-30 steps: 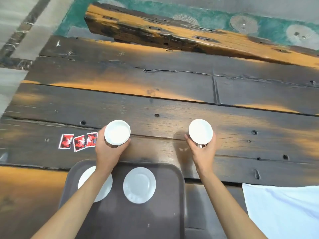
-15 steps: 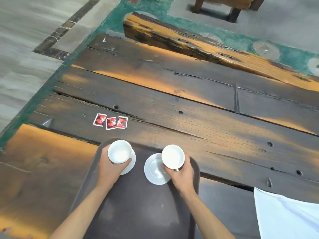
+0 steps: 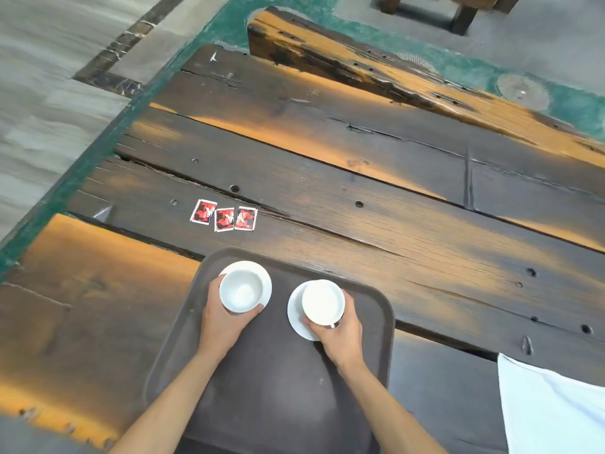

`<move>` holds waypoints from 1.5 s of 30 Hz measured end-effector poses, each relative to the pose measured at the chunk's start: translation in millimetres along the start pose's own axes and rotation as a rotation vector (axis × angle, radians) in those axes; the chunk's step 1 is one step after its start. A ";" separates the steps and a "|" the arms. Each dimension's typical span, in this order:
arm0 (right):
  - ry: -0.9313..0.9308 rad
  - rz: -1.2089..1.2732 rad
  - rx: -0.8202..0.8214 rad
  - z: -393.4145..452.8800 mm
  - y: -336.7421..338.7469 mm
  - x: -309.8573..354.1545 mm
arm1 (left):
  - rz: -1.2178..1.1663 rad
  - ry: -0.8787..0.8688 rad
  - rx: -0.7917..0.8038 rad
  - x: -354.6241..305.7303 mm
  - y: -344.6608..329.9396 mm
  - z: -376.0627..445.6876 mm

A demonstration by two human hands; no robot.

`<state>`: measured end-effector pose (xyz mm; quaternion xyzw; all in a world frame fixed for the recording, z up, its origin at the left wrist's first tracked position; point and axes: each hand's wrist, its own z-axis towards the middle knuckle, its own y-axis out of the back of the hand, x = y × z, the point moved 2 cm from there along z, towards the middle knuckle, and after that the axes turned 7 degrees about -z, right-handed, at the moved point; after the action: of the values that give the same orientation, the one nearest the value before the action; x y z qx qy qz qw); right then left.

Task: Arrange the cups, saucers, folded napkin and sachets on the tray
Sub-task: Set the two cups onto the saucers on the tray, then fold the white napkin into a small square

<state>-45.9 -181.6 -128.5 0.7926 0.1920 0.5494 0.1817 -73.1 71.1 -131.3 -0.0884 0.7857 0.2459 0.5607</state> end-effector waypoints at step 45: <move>-0.130 -0.197 -0.207 -185.7 409.2 -288.4 | 0.483 -0.432 0.798 -39.2 -317.3 -386.1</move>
<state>-270.8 -664.7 -94.1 0.7809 0.1989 0.4934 0.3274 -251.0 -395.7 -89.5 0.3691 0.6828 0.0620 0.6275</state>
